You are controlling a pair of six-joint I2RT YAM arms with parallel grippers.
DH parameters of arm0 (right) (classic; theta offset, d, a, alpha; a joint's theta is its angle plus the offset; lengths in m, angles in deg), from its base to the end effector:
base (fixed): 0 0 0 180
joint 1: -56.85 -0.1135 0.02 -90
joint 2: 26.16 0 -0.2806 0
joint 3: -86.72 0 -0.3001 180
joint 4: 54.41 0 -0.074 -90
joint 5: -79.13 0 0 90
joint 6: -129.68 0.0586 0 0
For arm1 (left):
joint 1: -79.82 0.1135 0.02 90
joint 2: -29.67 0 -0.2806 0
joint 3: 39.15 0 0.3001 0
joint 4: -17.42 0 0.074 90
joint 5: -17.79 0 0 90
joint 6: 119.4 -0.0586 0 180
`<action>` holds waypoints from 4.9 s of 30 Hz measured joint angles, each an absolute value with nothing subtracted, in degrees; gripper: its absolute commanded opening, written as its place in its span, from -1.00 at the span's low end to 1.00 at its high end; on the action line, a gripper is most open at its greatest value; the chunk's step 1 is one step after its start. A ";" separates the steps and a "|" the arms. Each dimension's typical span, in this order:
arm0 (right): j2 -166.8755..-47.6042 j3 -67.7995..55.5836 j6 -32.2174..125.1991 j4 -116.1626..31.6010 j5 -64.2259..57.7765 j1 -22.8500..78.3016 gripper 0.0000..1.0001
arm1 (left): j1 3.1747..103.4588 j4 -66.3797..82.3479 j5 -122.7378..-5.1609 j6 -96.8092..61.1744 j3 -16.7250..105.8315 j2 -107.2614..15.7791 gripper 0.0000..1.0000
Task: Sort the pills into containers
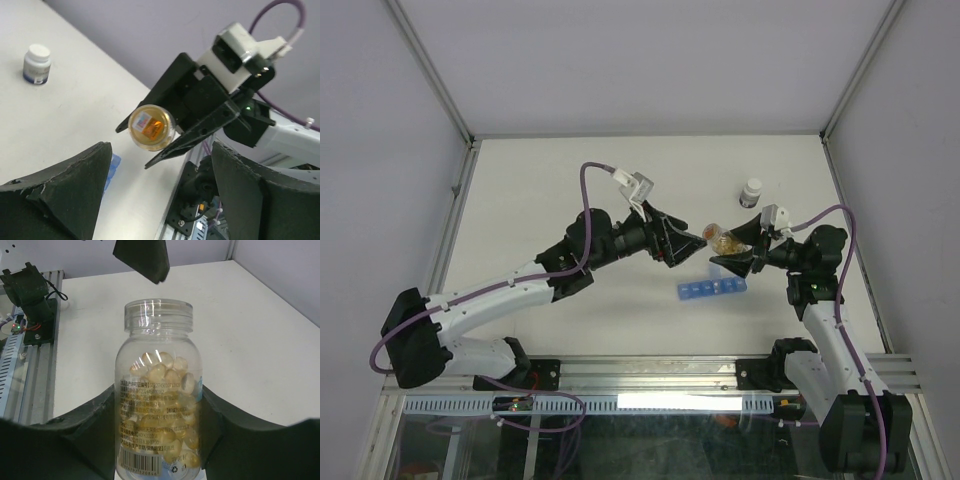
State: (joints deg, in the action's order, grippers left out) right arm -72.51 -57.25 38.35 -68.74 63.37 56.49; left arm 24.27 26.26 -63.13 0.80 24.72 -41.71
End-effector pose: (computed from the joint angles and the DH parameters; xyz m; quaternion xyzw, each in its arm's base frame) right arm 0.2109 0.0577 0.2691 -0.4494 0.5372 0.4066 0.5867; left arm 0.1959 -0.3019 0.3433 0.2081 0.6673 -0.5257 0.4849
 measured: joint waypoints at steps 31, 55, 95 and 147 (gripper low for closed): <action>-72.53 -57.25 38.35 -68.72 63.52 56.51 -1.00 | 22.02 19.14 -64.40 1.15 35.76 -54.69 -0.09; -71.92 -57.23 37.22 -70.12 66.58 56.60 -1.00 | 27.00 21.37 -36.64 -28.27 36.61 -56.13 -1.00; -72.33 -57.23 38.29 -69.14 65.03 56.86 -1.00 | 20.55 25.21 -63.68 -5.45 31.52 -46.41 0.52; -71.96 -57.23 36.47 -69.81 65.86 56.71 -1.00 | 23.46 3.66 -41.69 -40.95 49.29 -58.95 0.13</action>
State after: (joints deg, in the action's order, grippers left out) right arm -71.96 -57.23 36.47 -69.81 65.86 56.71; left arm 23.46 3.66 -41.69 -40.95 49.29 -58.95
